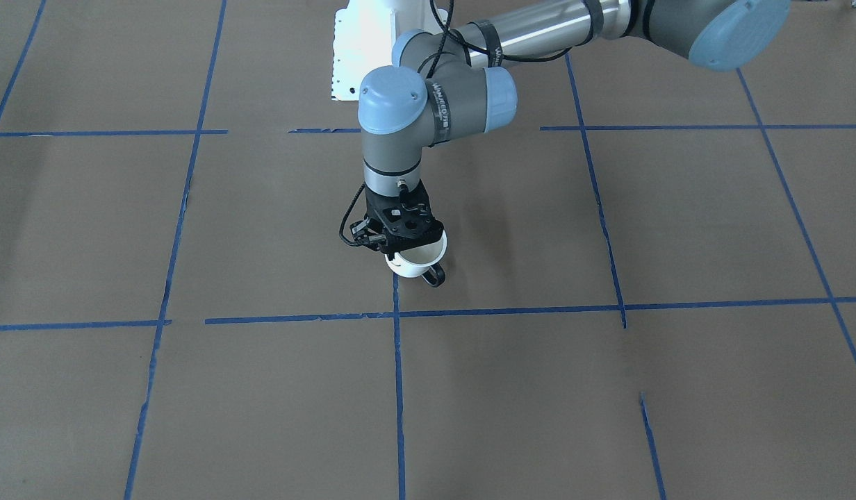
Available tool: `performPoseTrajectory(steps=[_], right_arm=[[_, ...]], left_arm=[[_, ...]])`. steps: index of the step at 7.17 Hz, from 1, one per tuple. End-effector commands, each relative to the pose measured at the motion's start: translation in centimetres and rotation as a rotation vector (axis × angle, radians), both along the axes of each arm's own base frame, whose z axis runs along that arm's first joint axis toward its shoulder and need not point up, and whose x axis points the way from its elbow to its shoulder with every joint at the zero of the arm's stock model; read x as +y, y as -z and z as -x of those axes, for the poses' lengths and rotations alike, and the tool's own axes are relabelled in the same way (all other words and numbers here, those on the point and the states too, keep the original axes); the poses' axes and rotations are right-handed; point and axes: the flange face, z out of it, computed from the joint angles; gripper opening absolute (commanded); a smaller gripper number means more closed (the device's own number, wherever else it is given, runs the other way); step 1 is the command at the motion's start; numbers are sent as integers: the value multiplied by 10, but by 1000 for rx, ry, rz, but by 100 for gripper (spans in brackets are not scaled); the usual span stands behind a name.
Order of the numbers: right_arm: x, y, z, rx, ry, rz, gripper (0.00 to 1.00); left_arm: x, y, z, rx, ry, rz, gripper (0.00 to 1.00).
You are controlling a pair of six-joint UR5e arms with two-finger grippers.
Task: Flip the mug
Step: 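Lift the mug with the left gripper and swing it toward the table center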
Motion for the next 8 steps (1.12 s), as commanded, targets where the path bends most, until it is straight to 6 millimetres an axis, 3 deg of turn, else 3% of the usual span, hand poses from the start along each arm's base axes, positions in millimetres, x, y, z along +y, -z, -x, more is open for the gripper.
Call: performPoseTrajectory(steps=[1,2,4,6,8], right_arm=[[0,0,0,0,0,0,100],[0,0,0,0,0,0,100],[1,-1,0,0,0,2,100],[0,0,0,0,0,0,100],[0,0,0,0,0,0,100]], left_arm=[[1,15,-18,-58,-8,30,0],[-3,30,-17,-66,20,2,0],[-10,25,-18,-105,65,-31,0],[1,16,-34,-144,78,-65,0],[4,23,-39,-149,86,-85,0]])
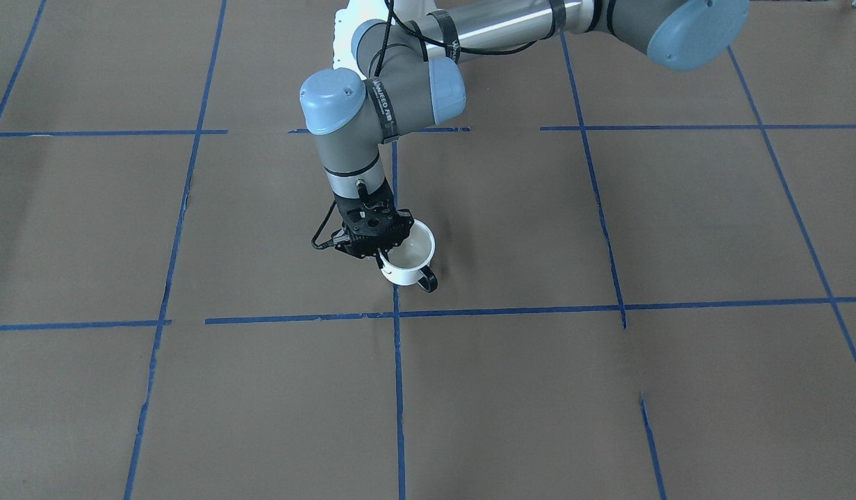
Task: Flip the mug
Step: 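Rotate the left wrist to turn the mug upright and lower it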
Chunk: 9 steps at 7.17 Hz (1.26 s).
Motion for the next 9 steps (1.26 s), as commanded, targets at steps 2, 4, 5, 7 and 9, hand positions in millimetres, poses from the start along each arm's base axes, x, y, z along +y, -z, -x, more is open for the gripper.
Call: performPoseTrajectory(steps=[2,4,5,7,9], right_arm=[[0,0,0,0,0,0,100],[0,0,0,0,0,0,100],[0,0,0,0,0,0,100],[0,0,0,0,0,0,100],[0,0,0,0,0,0,100]], left_arm=[[3,9,-9,-14,10,-23,0],[5,8,-15,-23,8,-24,0],[6,8,-15,-24,8,-26,0],[5,9,-15,-27,14,-32,0],[6,4,-15,-37,12,-27,6]])
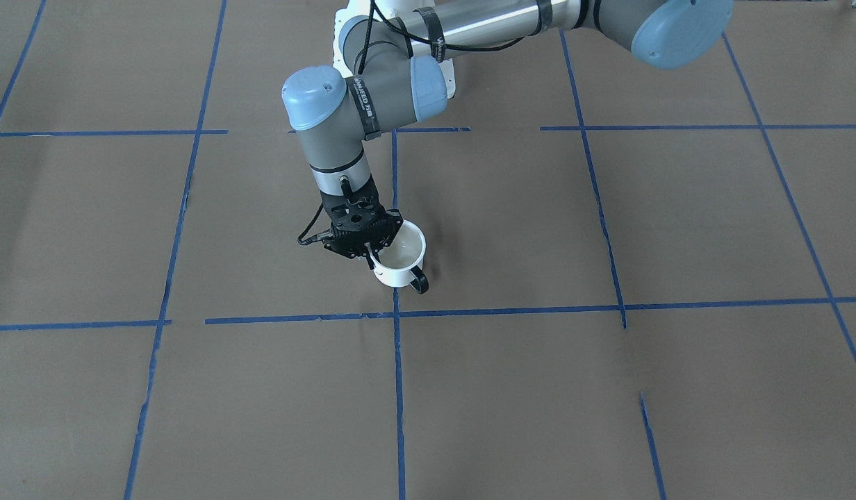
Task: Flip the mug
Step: 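Rotate the left wrist to turn the mug upright and lower it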
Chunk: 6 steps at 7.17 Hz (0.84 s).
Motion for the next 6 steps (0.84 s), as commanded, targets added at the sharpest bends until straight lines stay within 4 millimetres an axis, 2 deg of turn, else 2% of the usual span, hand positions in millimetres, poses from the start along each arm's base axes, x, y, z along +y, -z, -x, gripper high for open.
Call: performPoseTrajectory(steps=[1,2,3,4,5,6], right_arm=[[0,0,0,0,0,0,100],[0,0,0,0,0,0,100],[0,0,0,0,0,0,100],[0,0,0,0,0,0,100],[0,0,0,0,0,0,100],[0,0,0,0,0,0,100]], left_arm=[[2,-5,-1,-9,-1,3,10],[2,-5,-1,-9,-1,3,15],[2,-4,0,-7,-1,2,38],[1,-6,1,-8,-4,-3,99],[3,-5,5,-2,-6,-8,100],[9,-4,18,18,-10,-22,100]])
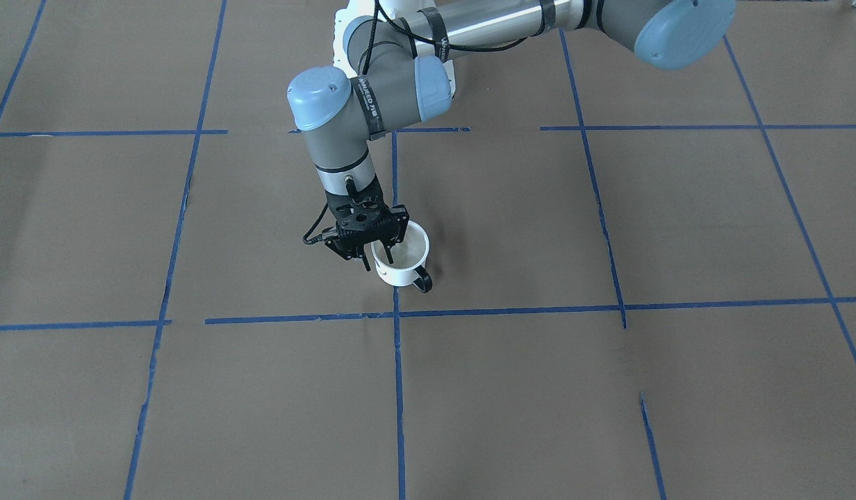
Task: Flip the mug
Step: 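Rotate the left wrist to turn the mug upright and lower it, then open the left gripper and withdraw the left arm away from the mug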
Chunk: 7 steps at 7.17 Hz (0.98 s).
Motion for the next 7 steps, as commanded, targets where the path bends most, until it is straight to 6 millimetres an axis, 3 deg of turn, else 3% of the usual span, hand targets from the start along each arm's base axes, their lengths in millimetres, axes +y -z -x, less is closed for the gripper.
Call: performPoseTrajectory(steps=[1,2,3,4,6,7], right_arm=[[0,0,0,0,0,0,100],[0,0,0,0,0,0,100],[0,0,0,0,0,0,100],[0,0,0,0,0,0,100],[0,0,0,0,0,0,100],[0,0,0,0,0,0,100]], left_arm=[[8,12,27,28,0,-20,100],[2,30,54,28,-13,-52,100],[-10,50,94,36,-2,-80,100],[-29,48,130,50,-15,-95,100],[-44,-32,218,79,-135,-50,100],[-45,-85,265,39,-172,-66,100]])
